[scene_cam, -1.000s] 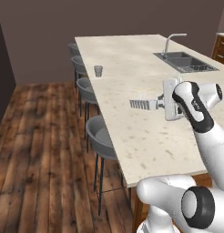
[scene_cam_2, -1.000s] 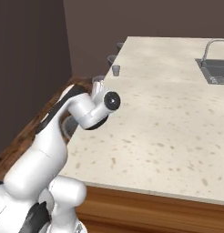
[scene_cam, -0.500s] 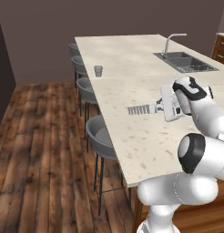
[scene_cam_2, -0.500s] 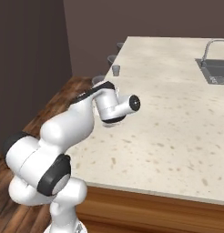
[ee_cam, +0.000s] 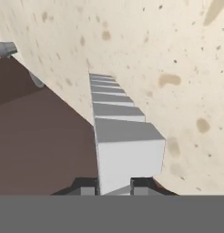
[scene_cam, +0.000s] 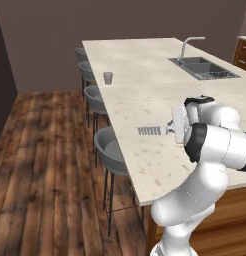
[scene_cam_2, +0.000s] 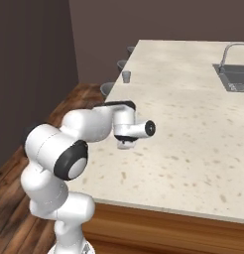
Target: Open the freezer door, pick up the ice cube tray from the freezer, and place it on the dining counter.
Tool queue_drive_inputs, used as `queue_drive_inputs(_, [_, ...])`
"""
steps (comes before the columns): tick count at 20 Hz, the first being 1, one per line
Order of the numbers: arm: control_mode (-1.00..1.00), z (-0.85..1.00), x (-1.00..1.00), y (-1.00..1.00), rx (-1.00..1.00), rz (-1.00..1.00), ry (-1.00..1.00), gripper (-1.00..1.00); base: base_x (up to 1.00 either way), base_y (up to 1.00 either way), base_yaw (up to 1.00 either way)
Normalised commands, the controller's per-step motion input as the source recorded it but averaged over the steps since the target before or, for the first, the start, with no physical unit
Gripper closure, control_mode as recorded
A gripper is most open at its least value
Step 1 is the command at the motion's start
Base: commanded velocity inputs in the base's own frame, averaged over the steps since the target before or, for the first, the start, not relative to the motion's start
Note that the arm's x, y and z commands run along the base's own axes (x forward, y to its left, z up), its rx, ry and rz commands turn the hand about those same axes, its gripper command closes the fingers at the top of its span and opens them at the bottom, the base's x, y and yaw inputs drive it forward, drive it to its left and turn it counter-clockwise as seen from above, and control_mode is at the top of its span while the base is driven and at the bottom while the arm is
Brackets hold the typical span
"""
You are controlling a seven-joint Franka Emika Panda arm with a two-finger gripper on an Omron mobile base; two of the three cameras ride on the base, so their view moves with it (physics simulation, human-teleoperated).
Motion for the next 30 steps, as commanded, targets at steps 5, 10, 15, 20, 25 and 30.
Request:
queue_drive_inputs(5, [-1.00,-0.68,0.32,0.00,0.00,0.00,-0.06,1.00,0.00,0.00,0.00])
queue_drive_inputs(10, [-1.00,-0.41,0.40,0.00,0.00,0.00,0.03,1.00,0.00,0.00,0.00])
queue_drive_inputs(15, [-1.00,0.00,0.30,0.00,0.00,0.00,0.14,-1.00,0.00,0.00,0.00])
queue_drive_inputs(20, [-1.00,0.03,0.06,0.00,0.00,0.00,0.02,-1.00,0.00,0.00,0.00])
queue_drive_inputs(25, [-1.00,0.34,-0.12,0.00,-0.01,0.01,0.00,-1.00,0.00,0.00,0.00])
queue_drive_inputs(30, [-1.00,0.62,-0.33,-0.01,-0.01,0.00,0.11,-1.00,0.00,0.00,0.00])
